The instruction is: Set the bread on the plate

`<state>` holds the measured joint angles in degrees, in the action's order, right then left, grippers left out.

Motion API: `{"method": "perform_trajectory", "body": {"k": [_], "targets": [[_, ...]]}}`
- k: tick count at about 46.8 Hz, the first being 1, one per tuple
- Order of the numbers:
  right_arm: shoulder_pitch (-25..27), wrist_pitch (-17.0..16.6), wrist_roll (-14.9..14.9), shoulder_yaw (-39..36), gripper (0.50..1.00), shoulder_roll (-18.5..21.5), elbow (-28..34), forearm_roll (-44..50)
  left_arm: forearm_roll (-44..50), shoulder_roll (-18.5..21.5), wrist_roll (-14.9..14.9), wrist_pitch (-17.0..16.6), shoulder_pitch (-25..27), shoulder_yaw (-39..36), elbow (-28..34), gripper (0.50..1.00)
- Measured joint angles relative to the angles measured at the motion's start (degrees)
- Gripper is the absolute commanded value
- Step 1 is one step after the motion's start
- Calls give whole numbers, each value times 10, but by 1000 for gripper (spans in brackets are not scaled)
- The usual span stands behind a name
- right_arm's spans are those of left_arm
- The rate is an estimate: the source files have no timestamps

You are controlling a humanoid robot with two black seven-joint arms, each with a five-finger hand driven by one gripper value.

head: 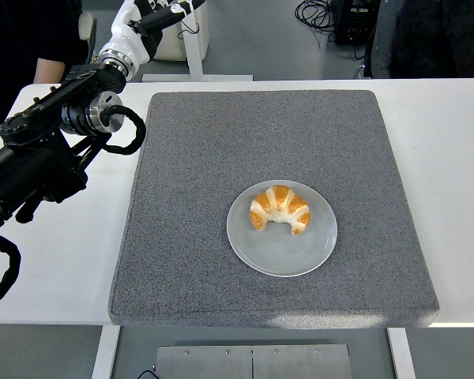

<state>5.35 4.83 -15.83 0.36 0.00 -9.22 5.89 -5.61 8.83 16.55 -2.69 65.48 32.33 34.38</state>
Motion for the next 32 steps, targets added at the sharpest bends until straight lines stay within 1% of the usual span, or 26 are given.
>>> {"method": "perform_trajectory", "body": {"k": [4, 7, 15, 32], "targets": [[0, 0, 0, 0, 1000, 0, 0, 0, 0, 1, 0, 15, -12, 23, -15, 974], [0, 0, 0, 0, 1000, 0, 0, 0, 0, 1, 0, 20, -20, 25, -22, 974], [0, 0, 0, 0, 1000, 0, 0, 0, -1, 1, 3, 21, -44, 23, -28, 974], [0, 0, 0, 1, 1000, 0, 0, 0, -1, -5, 6, 21, -49, 21, -27, 974]]}}
